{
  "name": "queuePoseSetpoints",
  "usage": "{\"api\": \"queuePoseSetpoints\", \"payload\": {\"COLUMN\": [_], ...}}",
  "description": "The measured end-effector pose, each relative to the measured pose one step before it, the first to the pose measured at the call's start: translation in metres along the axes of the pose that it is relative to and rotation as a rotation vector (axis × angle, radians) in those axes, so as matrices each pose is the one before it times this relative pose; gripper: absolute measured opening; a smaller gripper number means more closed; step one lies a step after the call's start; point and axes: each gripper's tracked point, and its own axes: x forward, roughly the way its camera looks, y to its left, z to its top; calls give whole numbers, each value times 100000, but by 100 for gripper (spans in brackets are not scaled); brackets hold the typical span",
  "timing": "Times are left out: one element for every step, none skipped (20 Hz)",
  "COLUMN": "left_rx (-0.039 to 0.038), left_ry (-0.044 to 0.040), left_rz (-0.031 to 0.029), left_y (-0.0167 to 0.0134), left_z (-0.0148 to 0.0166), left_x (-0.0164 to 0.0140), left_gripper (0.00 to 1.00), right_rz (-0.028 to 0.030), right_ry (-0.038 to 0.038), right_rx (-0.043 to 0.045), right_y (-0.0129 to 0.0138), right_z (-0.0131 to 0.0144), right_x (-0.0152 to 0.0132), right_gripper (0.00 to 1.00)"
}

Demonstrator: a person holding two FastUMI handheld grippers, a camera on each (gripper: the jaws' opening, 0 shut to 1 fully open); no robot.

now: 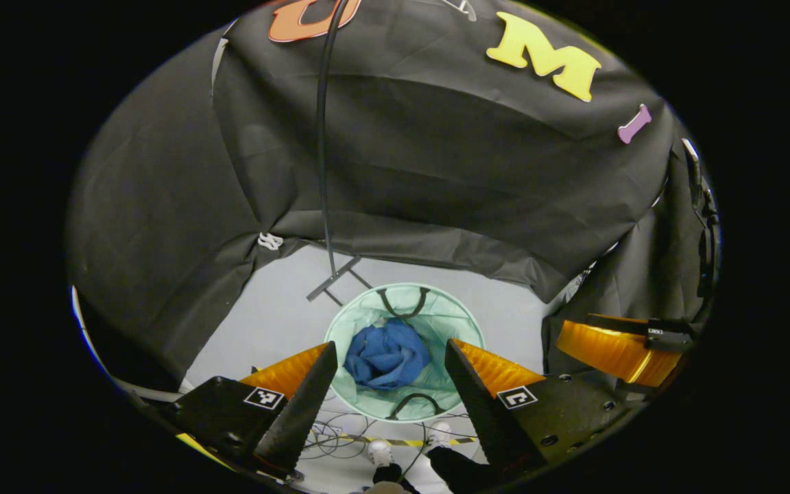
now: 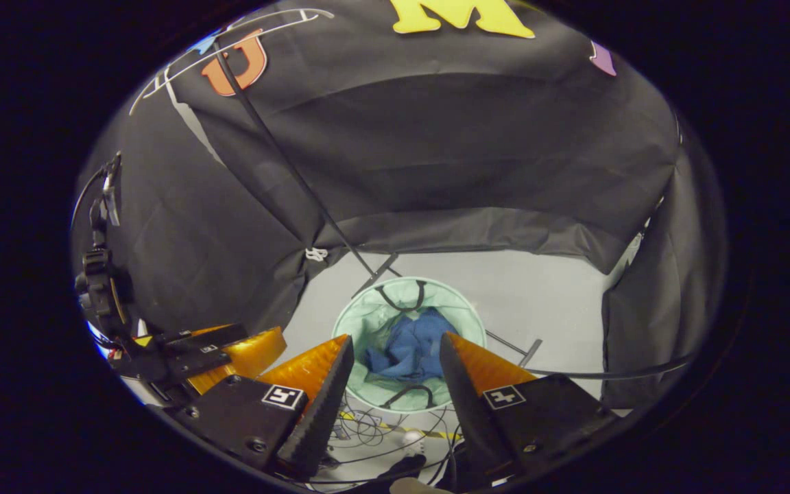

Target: Grasp the clothes on the hanger with both hands and then place them into the laundry hamper below.

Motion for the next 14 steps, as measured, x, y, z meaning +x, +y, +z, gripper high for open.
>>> {"api": "queuePoseSetpoints", "payload": {"left_rx": [498, 351, 76, 139, 250, 512, 831, 781, 1323, 1728, 1853, 1935, 1911, 1690], "left_ry": [-364, -193, -632, -219, -1123, -1699, -2027, -2506, -3629, -4053, -4659, -4397, -4871, -4789], "left_rz": [42, 65, 251, -117, -194, -158, -189, -527, -953, -160, -710, -566, -731, -499], "left_y": [11, -70, 142, -89, -147, -129, -63, -179, -190, -160, -329, -335, -61, -234], "left_z": [-68, -90, -61, -85, 305, 310, 397, 428, 694, 943, 1218, 1287, 900, 1631], "left_x": [-195, -261, -319, -472, -527, -710, -959, -1080, -1184, -1241, -994, -1316, -1661, -1585], "left_gripper": [97, 97, 97, 97, 100, 100, 100, 100, 100, 98, 97, 97, 97, 97], "right_rz": [-115, 313, -262, 618, 511, 63, -185, -245, -187, -24, -791, -671, -801, -835], "right_ry": [-157, -110, -44, -265, -987, -1053, -2207, -2829, -3647, -4210, -4481, -4760, -4994, -4780], "right_rx": [-8, 238, 514, 929, 344, -875, -924, -530, 83, 116, -413, -794, -1132, -1088], "right_y": [-16, 5, 135, 78, 343, 168, 261, 268, 307, 223, 74, -29, 83, -170], "right_z": [-117, -507, -84, -387, 149, -70, 196, 276, 674, 654, 848, 486, 1045, 728], "right_x": [-408, -98, -174, -234, -537, -518, -742, -1233, -1450, -1585, -1541, -1554, -1701, -1766], "right_gripper": [81, 81, 84, 81, 81, 81, 81, 81, 83, 84, 83, 81, 81, 81]}}
